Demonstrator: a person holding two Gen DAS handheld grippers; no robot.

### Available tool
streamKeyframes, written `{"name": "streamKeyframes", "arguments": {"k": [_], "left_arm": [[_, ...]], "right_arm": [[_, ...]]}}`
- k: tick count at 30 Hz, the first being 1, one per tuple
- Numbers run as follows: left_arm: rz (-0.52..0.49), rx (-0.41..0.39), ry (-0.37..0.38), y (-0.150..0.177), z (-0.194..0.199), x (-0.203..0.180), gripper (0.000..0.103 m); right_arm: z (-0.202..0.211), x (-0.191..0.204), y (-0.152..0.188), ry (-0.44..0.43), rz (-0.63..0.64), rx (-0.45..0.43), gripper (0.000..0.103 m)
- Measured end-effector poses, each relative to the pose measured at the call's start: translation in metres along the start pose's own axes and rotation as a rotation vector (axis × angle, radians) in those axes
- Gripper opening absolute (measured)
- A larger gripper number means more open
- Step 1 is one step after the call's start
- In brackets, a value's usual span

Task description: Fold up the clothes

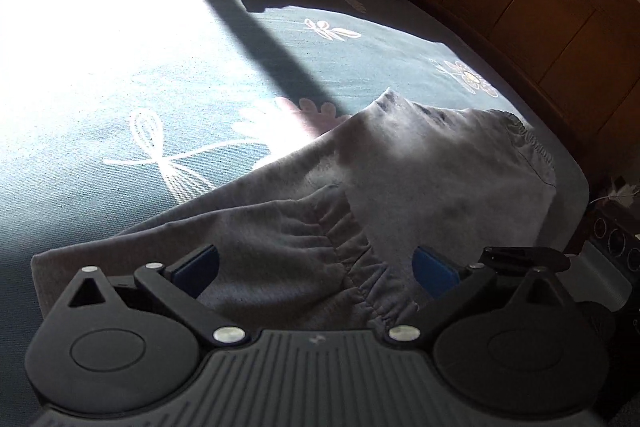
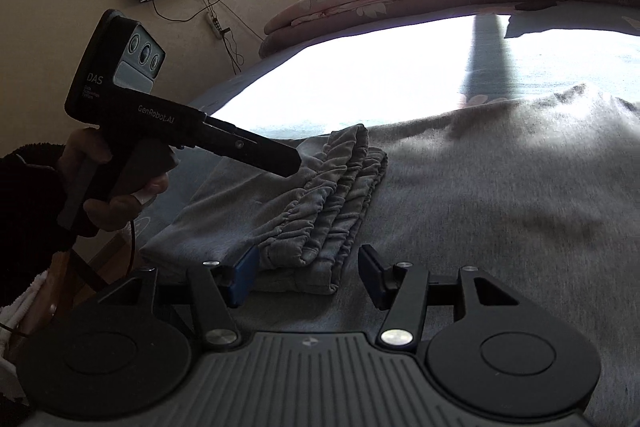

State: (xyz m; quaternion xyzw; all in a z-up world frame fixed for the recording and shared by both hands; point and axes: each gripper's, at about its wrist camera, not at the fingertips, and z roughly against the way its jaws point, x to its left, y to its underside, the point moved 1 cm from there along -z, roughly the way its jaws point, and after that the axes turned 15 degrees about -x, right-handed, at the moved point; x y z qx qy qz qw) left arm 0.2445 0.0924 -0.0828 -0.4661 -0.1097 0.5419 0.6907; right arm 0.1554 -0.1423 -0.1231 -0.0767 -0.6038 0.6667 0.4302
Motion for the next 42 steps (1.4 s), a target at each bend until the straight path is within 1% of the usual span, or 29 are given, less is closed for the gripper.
{"name": "streamKeyframes", "arguments": {"k": [2, 3, 5, 6, 7, 10, 13, 15, 16, 19, 21, 24, 26, 27, 29, 31, 32, 34, 35, 36, 37, 38, 39, 40, 41, 42], "left_arm": [[0.047, 0.019, 0.031, 0.003, -0.007, 0.0, 0.102], [0.07, 0.053, 0.036, 0.01, -0.017, 0.001, 0.102], [0.041, 0.064, 0.008, 0.017, -0.025, -0.002, 0.102], [0.021, 0.068, 0.005, 0.014, -0.022, -0.005, 0.102], [0.0, 0.072, 0.002, 0.011, -0.019, -0.007, 0.102], [-0.033, 0.014, -0.06, -0.006, 0.005, 0.003, 0.102], [-0.009, -0.012, -0.133, -0.018, 0.023, 0.032, 0.102], [0.053, 0.025, -0.145, -0.013, 0.021, 0.053, 0.102], [0.089, 0.061, -0.178, -0.005, 0.015, 0.066, 0.102], [0.059, 0.068, -0.189, 0.01, 0.013, 0.07, 0.102], [0.031, 0.067, -0.219, 0.01, 0.016, 0.062, 0.102], [-0.03, 0.014, -0.208, 0.015, 0.029, 0.047, 0.102], [-0.059, -0.006, -0.191, 0.019, 0.036, 0.041, 0.102], [-0.077, -0.007, -0.198, 0.021, 0.037, 0.043, 0.102], [-0.103, -0.01, -0.209, 0.025, 0.04, 0.05, 0.102], [-0.068, 0.005, -0.196, 0.031, 0.038, 0.065, 0.102], [-0.044, 0.011, -0.189, 0.035, 0.038, 0.073, 0.102], [-0.036, -0.026, -0.154, 0.04, 0.043, 0.077, 0.102], [-0.039, -0.032, -0.145, 0.041, 0.045, 0.077, 0.102], [-0.038, -0.042, -0.136, 0.043, 0.046, 0.078, 0.102], [-0.038, -0.05, -0.13, 0.045, 0.047, 0.079, 0.102], [-0.047, -0.054, -0.127, 0.046, 0.048, 0.078, 0.102], [-0.056, -0.054, -0.124, 0.047, 0.048, 0.077, 0.102], [-0.069, -0.054, -0.121, 0.047, 0.048, 0.076, 0.102], [-0.08, -0.056, -0.116, 0.048, 0.048, 0.075, 0.102], [-0.092, -0.058, -0.112, 0.049, 0.049, 0.075, 0.102]], "right_arm": [[0.003, -0.007, -0.001, 0.011, -0.009, -0.031, 0.063], [0.004, -0.009, -0.002, 0.022, -0.01, -0.037, 0.064], [0.006, -0.015, -0.003, 0.036, -0.021, -0.051, 0.065], [0.007, -0.017, -0.003, 0.043, -0.027, -0.058, 0.065], [0.008, -0.02, -0.004, 0.051, -0.032, -0.066, 0.068], [0.011, -0.027, -0.004, 0.076, -0.051, -0.088, 0.071], [0.01, -0.034, -0.003, 0.092, -0.081, -0.084, 0.072], [0.009, -0.036, -0.003, 0.098, -0.088, -0.08, 0.072], [0.009, -0.036, -0.003, 0.097, -0.086, -0.077, 0.072], [0.008, -0.037, -0.003, 0.092, -0.082, -0.069, 0.073], [0.007, -0.037, -0.004, 0.089, -0.079, -0.064, 0.074], [0.008, -0.043, -0.012, 0.089, -0.123, -0.05, 0.074], [0.01, -0.049, -0.027, 0.079, -0.178, -0.056, 0.075], [0.008, -0.052, -0.037, 0.055, -0.195, -0.041, 0.078], [-0.006, -0.051, -0.065, -0.009, -0.174, 0.024, 0.08], [-0.027, -0.046, -0.097, -0.09, -0.14, 0.084, 0.082], [-0.042, -0.042, -0.112, -0.135, -0.136, 0.126, 0.082], [-0.081, -0.028, -0.139, -0.226, -0.124, 0.201, 0.082], [-0.099, -0.02, -0.148, -0.267, -0.114, 0.237, 0.082], [-0.126, -0.007, -0.157, -0.326, -0.087, 0.28, 0.082], [-0.145, 0.004, -0.161, -0.366, -0.056, 0.308, 0.082], [-0.172, 0.022, -0.16, -0.425, 0.0, 0.354, 0.082], [-0.192, 0.034, -0.157, -0.458, 0.048, 0.384, 0.082], [-0.208, 0.043, -0.152, -0.482, 0.082, 0.411, 0.082], [-0.229, 0.055, -0.142, -0.523, 0.115, 0.466, 0.082], [-0.246, 0.063, -0.133, -0.544, 0.142, 0.51, 0.082]]}}
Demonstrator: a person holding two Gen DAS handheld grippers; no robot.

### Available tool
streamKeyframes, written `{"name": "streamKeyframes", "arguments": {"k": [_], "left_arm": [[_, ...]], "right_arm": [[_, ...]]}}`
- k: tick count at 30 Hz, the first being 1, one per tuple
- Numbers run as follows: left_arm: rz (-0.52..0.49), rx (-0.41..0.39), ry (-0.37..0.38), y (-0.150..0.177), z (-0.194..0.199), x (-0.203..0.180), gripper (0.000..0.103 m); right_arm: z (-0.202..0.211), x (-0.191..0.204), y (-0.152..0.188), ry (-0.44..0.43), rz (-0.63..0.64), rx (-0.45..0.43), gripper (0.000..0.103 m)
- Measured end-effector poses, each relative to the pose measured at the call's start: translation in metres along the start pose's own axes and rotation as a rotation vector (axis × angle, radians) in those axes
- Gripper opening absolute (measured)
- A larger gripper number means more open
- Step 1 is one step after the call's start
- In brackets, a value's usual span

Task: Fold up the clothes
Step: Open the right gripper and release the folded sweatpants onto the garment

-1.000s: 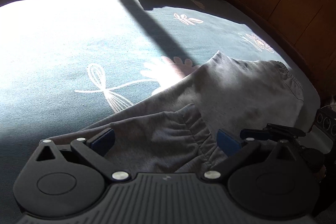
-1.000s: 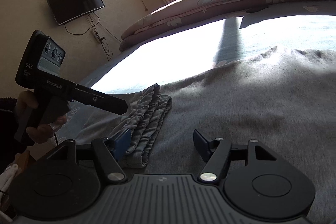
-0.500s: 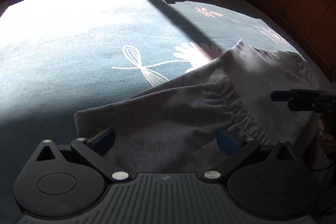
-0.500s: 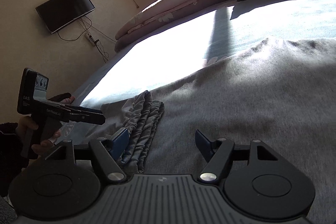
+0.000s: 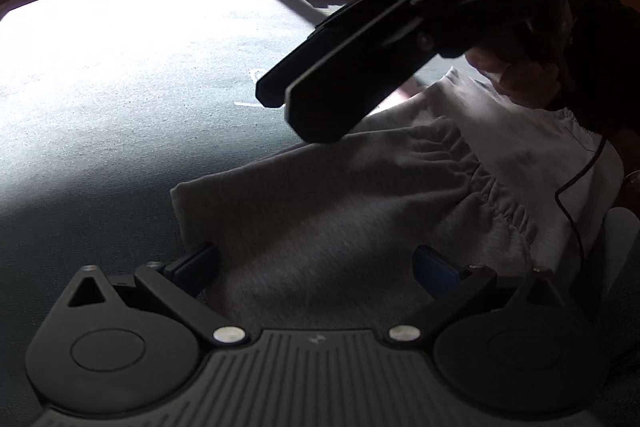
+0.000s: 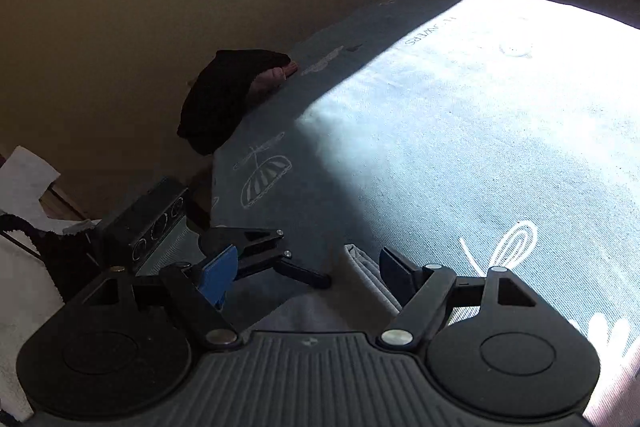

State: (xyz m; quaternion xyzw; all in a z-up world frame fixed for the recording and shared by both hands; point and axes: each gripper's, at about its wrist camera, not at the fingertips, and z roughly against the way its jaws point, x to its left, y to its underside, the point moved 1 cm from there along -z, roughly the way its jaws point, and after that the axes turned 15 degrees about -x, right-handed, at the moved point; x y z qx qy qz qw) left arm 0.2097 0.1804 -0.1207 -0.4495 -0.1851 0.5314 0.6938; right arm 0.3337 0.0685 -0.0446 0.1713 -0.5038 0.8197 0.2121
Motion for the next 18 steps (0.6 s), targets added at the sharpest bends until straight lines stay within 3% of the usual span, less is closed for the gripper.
{"name": "streamKeyframes", "arguments": {"k": [4, 9, 14, 18], "left_arm": [[-0.025, -0.014, 0.022, 0.003, 0.002, 0.0, 0.102], [-0.016, -0.035, 0.052, 0.004, 0.005, 0.003, 0.102], [0.023, -0.05, 0.06, -0.001, 0.006, 0.004, 0.102], [0.079, -0.108, 0.087, -0.017, 0.01, 0.013, 0.102]], "right_arm": [[-0.055, -0.009, 0.006, -0.027, 0.037, 0.123, 0.081], [-0.075, -0.018, 0.015, -0.065, 0.011, 0.18, 0.082], [-0.088, -0.029, 0.013, -0.103, -0.081, 0.137, 0.083], [-0.063, -0.029, 0.001, -0.041, -0.101, 0.065, 0.083]]}}
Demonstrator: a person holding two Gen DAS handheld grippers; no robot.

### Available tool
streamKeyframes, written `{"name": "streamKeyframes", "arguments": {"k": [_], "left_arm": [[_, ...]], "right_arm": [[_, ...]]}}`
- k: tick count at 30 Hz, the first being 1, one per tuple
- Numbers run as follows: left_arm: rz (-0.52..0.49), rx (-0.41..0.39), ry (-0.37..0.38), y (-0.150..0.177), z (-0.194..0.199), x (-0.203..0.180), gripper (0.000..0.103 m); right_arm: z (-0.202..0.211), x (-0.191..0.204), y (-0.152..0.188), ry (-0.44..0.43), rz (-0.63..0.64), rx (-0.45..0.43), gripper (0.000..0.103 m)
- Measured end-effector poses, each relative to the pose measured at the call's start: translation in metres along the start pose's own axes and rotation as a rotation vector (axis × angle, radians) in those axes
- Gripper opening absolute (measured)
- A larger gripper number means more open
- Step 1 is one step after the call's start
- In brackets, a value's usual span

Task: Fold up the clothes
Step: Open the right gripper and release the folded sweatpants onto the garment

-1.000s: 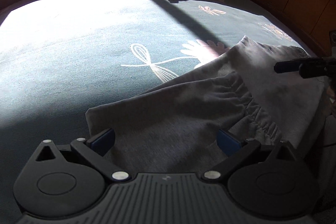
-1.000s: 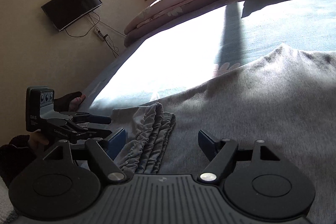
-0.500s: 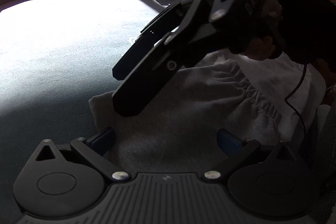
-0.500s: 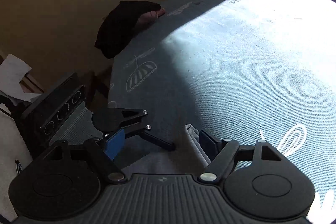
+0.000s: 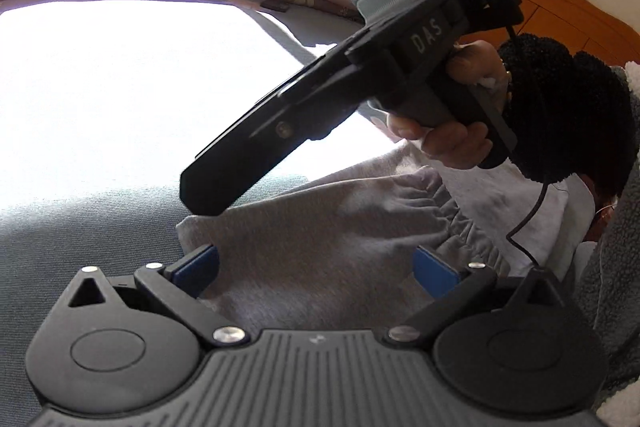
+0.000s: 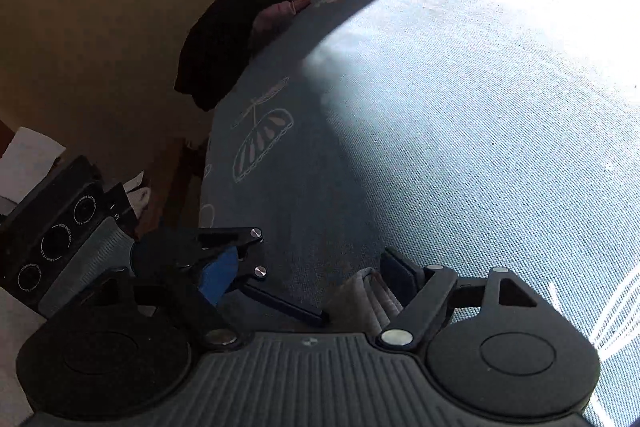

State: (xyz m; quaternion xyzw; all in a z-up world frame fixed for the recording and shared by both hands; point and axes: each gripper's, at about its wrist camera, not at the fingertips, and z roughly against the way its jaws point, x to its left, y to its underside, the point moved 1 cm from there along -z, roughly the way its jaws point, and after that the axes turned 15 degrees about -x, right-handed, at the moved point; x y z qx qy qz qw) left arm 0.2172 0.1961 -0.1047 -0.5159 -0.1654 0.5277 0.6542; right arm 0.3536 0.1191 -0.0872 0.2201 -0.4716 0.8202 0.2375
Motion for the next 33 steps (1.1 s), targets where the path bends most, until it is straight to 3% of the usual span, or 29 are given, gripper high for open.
{"name": "streamKeyframes", "arguments": {"k": [6, 12, 15, 18, 22, 25, 27, 29, 33], "left_arm": [[0.01, 0.052, -0.042, -0.009, -0.024, 0.002, 0.102], [-0.066, 0.091, -0.081, -0.023, 0.001, -0.031, 0.102], [-0.103, 0.123, -0.059, -0.018, 0.012, -0.06, 0.102], [-0.144, 0.176, -0.028, 0.003, 0.016, -0.092, 0.102], [-0.178, 0.253, -0.052, 0.04, 0.007, -0.119, 0.102], [-0.096, 0.313, -0.056, 0.06, 0.009, -0.124, 0.102], [-0.119, 0.31, -0.074, 0.064, 0.018, -0.132, 0.102], [-0.144, 0.312, -0.046, 0.056, 0.023, -0.141, 0.102], [-0.19, 0.2, -0.067, 0.02, 0.013, -0.152, 0.102]], "right_arm": [[0.106, 0.024, 0.008, 0.19, -0.019, -0.134, 0.083], [0.207, 0.062, 0.076, 0.456, -0.094, -0.23, 0.083], [0.238, 0.077, 0.116, 0.537, -0.122, -0.277, 0.083], [0.24, 0.089, 0.147, 0.562, -0.122, -0.323, 0.083], [0.224, 0.116, 0.166, 0.583, -0.093, -0.373, 0.083], [0.217, 0.133, 0.175, 0.582, -0.082, -0.413, 0.083], [0.218, 0.143, 0.183, 0.59, -0.071, -0.437, 0.083], [0.226, 0.152, 0.191, 0.608, -0.054, -0.457, 0.083], [0.234, 0.156, 0.212, 0.71, -0.038, -0.476, 0.084]]}}
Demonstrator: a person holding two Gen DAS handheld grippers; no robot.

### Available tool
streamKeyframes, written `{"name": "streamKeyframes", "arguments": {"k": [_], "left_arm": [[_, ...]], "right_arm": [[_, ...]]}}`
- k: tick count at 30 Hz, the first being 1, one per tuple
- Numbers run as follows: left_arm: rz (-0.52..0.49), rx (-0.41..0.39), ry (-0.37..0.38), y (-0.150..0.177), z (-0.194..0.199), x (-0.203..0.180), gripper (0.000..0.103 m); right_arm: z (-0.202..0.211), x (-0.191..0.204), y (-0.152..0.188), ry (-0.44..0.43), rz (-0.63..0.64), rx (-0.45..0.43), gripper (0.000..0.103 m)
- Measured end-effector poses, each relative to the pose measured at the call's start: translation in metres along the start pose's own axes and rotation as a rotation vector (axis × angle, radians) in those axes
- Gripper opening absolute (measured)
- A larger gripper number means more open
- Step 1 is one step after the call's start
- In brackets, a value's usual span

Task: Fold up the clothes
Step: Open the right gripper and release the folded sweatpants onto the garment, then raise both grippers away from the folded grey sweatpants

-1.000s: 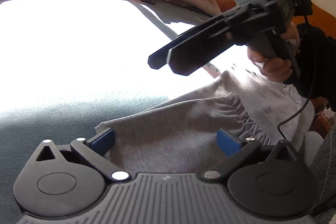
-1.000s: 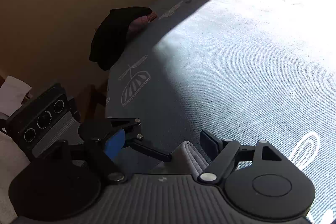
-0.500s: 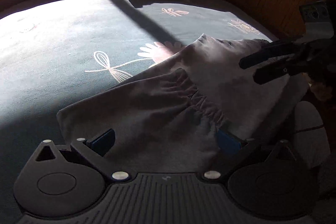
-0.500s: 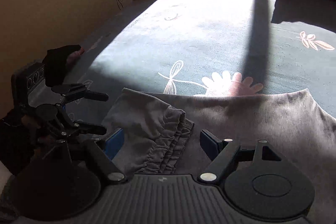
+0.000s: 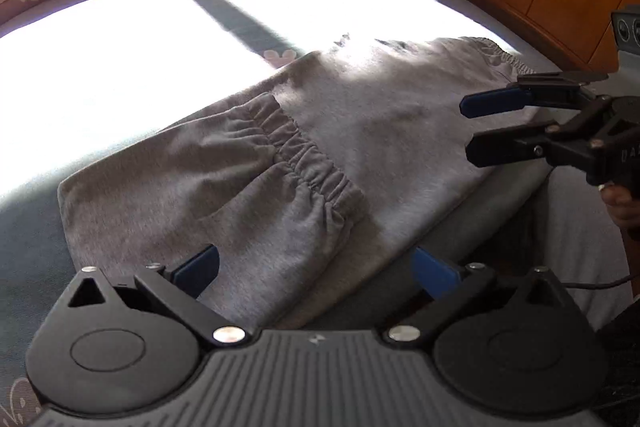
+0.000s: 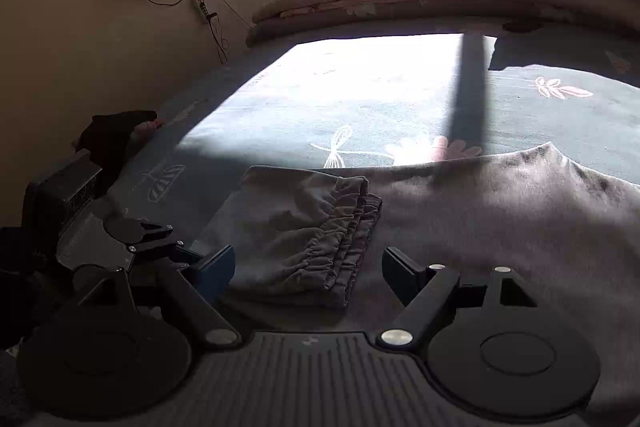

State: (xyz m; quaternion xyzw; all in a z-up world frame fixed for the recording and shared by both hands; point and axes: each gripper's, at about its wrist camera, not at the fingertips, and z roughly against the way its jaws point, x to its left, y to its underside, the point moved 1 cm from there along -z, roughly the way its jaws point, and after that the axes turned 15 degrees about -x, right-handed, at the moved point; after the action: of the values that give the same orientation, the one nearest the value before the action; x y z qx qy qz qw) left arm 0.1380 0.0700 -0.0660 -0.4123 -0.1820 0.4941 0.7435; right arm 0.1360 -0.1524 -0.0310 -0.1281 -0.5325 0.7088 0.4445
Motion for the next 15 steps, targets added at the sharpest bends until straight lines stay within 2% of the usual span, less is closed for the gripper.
{"name": "streamKeyframes", "arguments": {"k": [2, 5, 7, 10, 13, 15], "left_arm": [[-0.011, -0.05, -0.001, -0.021, -0.013, -0.003, 0.102], [0.015, -0.052, 0.01, -0.043, -0.046, -0.005, 0.102], [0.042, -0.047, 0.001, -0.051, -0.067, -0.006, 0.102], [0.133, 0.004, 0.004, -0.045, -0.096, -0.001, 0.102], [0.18, 0.043, -0.059, -0.029, -0.112, 0.007, 0.102], [0.179, 0.018, -0.055, -0.022, -0.11, 0.009, 0.102]], "right_arm": [[-0.002, -0.005, 0.011, 0.087, 0.052, 0.006, 0.084], [-0.011, -0.016, 0.029, 0.221, 0.158, 0.033, 0.086], [-0.017, -0.028, 0.04, 0.288, 0.185, 0.053, 0.09], [-0.024, -0.049, 0.055, 0.355, 0.179, 0.07, 0.092], [-0.025, -0.06, 0.065, 0.359, 0.148, 0.067, 0.097], [-0.024, -0.064, 0.072, 0.353, 0.134, 0.056, 0.103]]}}
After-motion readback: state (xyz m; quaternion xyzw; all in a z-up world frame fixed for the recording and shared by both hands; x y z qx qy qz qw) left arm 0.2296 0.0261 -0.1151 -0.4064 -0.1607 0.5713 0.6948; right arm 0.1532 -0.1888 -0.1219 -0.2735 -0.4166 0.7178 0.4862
